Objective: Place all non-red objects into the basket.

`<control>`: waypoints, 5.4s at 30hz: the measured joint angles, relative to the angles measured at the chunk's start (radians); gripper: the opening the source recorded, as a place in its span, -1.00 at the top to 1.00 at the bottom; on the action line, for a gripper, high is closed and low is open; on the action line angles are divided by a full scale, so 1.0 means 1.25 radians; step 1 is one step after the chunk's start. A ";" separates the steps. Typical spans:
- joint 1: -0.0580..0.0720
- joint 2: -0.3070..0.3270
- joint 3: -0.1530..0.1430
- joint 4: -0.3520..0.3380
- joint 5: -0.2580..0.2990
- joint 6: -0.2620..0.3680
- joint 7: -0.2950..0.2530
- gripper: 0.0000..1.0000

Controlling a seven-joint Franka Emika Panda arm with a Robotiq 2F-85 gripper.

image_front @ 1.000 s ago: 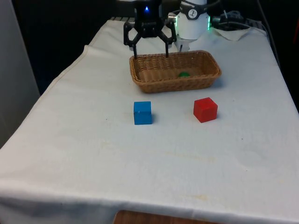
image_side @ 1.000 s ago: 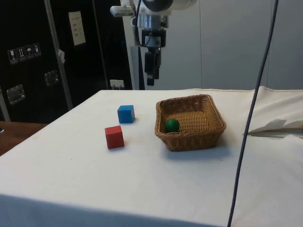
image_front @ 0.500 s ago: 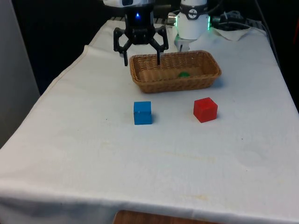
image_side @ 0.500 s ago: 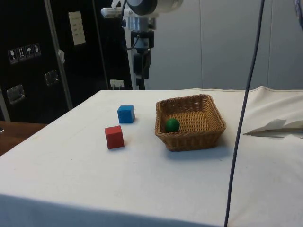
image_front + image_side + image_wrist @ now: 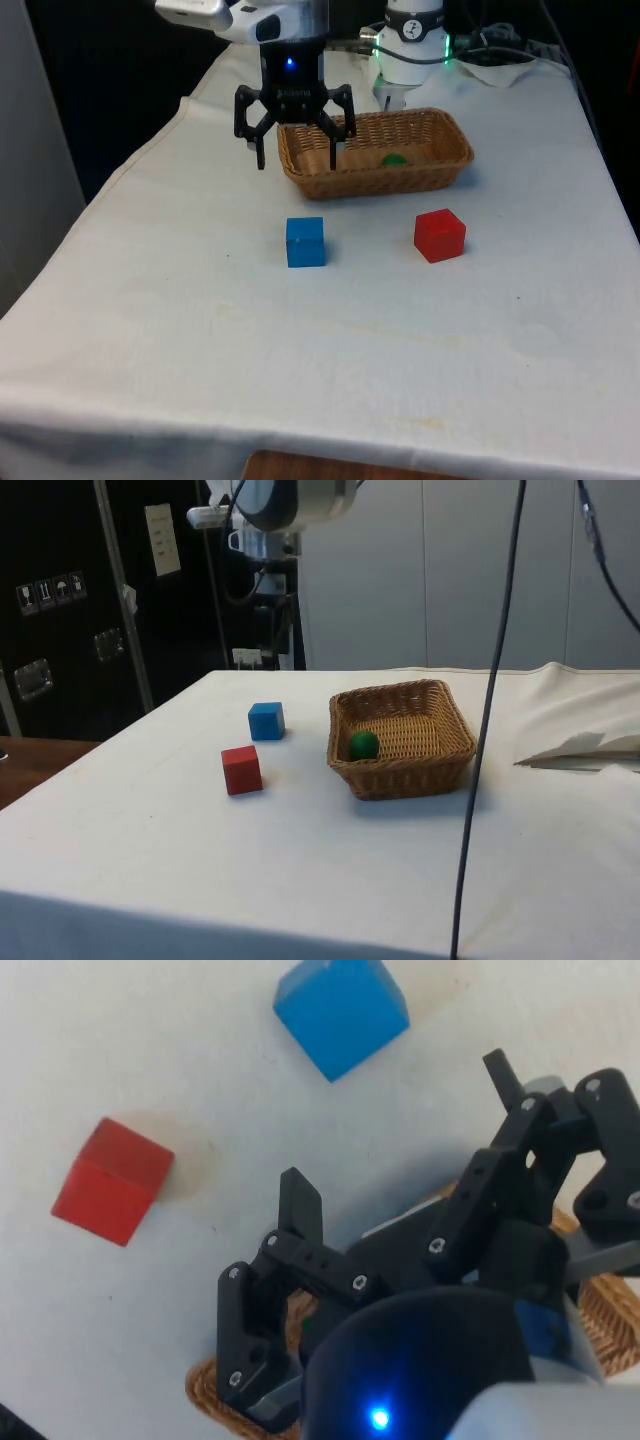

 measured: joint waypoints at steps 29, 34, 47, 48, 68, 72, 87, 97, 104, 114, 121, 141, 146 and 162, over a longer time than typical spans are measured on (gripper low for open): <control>0.001 0.085 0.010 0.059 0.089 -0.010 -0.038 -1.00; 0.001 0.102 0.011 0.074 0.090 -0.010 -0.038 -1.00; 0.001 0.136 0.022 0.086 0.090 0.000 -0.038 -1.00; 0.001 0.145 0.025 0.091 0.091 0.002 -0.038 -1.00; 0.001 0.215 0.038 0.137 0.102 0.010 -0.035 -1.00; 0.001 0.215 0.038 0.138 0.102 0.010 -0.035 -1.00; 0.001 0.215 0.038 0.138 0.102 0.010 -0.035 0.97; 0.001 0.178 0.026 0.122 0.102 -0.018 -0.038 0.97; 0.002 0.121 0.018 0.082 0.099 -0.030 -0.042 0.97; 0.002 0.046 0.005 0.045 0.095 -0.070 -0.047 0.97; 0.002 -0.004 -0.006 0.027 0.084 -0.106 -0.047 0.97; 0.001 -0.138 -0.041 -0.058 0.050 -0.156 -0.062 0.97; 0.001 -0.183 -0.053 -0.093 0.034 -0.166 -0.066 0.97; 0.001 -0.285 -0.063 -0.206 -0.048 -0.148 -0.064 0.97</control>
